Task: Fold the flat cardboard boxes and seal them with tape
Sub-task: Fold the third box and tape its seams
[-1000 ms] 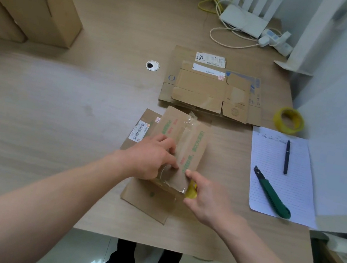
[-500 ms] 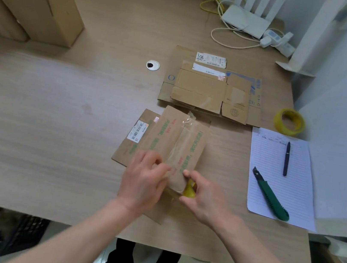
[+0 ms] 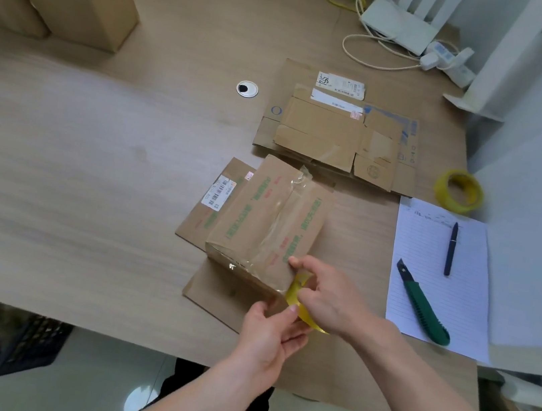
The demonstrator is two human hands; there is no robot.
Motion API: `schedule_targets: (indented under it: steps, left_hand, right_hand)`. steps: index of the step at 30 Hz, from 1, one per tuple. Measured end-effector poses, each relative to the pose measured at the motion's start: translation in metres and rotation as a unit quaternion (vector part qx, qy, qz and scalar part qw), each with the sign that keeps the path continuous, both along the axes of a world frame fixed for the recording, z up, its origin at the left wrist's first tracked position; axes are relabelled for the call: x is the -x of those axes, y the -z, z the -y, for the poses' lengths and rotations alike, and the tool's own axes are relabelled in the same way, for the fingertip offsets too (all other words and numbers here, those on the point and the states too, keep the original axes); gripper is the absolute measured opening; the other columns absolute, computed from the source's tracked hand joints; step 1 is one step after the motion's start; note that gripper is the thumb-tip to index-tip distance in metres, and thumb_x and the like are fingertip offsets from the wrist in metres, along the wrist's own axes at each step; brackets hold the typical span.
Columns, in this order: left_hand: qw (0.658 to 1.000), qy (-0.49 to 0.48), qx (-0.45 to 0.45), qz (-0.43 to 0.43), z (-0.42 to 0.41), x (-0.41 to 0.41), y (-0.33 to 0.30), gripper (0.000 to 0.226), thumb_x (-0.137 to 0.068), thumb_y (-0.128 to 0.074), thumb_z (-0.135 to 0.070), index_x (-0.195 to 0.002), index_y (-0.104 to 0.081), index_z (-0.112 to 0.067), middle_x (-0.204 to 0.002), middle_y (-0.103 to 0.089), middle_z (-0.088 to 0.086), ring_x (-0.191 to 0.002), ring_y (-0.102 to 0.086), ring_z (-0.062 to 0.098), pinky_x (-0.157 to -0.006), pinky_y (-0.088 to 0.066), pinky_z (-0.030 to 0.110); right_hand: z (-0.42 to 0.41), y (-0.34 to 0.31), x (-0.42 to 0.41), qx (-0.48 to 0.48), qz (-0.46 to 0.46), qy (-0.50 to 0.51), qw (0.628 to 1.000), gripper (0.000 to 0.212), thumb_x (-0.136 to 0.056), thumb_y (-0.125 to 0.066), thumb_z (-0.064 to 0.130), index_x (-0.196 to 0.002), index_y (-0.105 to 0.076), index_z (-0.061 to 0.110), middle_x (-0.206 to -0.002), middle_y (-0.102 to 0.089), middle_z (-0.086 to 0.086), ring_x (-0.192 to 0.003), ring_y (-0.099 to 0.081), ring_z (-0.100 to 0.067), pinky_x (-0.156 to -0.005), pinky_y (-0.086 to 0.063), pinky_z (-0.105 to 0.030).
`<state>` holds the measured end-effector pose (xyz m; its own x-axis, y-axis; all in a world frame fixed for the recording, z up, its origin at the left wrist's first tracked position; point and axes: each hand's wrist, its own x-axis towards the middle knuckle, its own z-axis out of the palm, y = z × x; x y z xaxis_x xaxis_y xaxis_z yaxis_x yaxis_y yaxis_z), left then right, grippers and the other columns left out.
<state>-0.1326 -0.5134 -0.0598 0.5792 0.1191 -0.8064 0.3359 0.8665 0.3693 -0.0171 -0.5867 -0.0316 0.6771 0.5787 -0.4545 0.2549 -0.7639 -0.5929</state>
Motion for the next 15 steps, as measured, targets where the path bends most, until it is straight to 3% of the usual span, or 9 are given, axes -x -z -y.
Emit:
schedule_targets:
  steps: [6,9,12,15]
  left_hand:
    - [0.997,-0.064,0.03,0.006,0.014,-0.007,0.005,0.042,-0.095,-0.059,-0.003,-0.133,-0.043,-0.006,-0.107,-0.072,0.017,-0.09,-0.072,0.027,-0.088,-0.053,0.042]
    - [0.995,-0.09,0.051,0.007,0.016,-0.011,0.007,0.036,-0.093,-0.06,-0.001,-0.126,-0.044,-0.005,-0.101,-0.072,0.018,-0.082,-0.072,0.029,-0.077,-0.057,0.041]
    - [0.994,-0.095,0.052,-0.009,0.02,-0.014,0.01,0.024,-0.091,-0.062,-0.002,-0.109,-0.047,-0.01,-0.081,-0.071,0.013,-0.068,-0.068,0.026,-0.065,-0.057,0.036]
    - [0.994,-0.086,0.058,-0.032,0.026,-0.014,0.011,0.017,-0.091,-0.064,-0.007,-0.1,-0.051,-0.01,-0.071,-0.069,0.011,-0.06,-0.067,0.024,-0.059,-0.056,0.034]
  right_hand:
    - [0.0,0.0,-0.003,-0.011,-0.054,0.027,0.998,0.068,-0.068,-0.053,0.008,-0.131,-0.058,0.034,-0.076,-0.057,0.018,-0.07,-0.053,0.001,-0.065,-0.039,-0.017]
    - [-0.001,0.0,-0.006,0.001,-0.059,0.022,0.998,0.072,-0.063,-0.05,0.015,-0.131,-0.058,0.035,-0.08,-0.058,0.017,-0.077,-0.056,-0.005,-0.069,-0.044,-0.02]
    - [-0.006,-0.002,-0.01,0.011,-0.045,0.011,0.999,0.068,-0.062,-0.049,0.017,-0.126,-0.061,0.035,-0.085,-0.062,0.015,-0.087,-0.061,-0.013,-0.081,-0.053,-0.033]
    - [-0.013,-0.001,-0.012,0.003,-0.056,0.003,0.998,0.064,-0.065,-0.051,0.014,-0.125,-0.063,0.033,-0.088,-0.063,0.018,-0.091,-0.063,-0.011,-0.087,-0.053,-0.031]
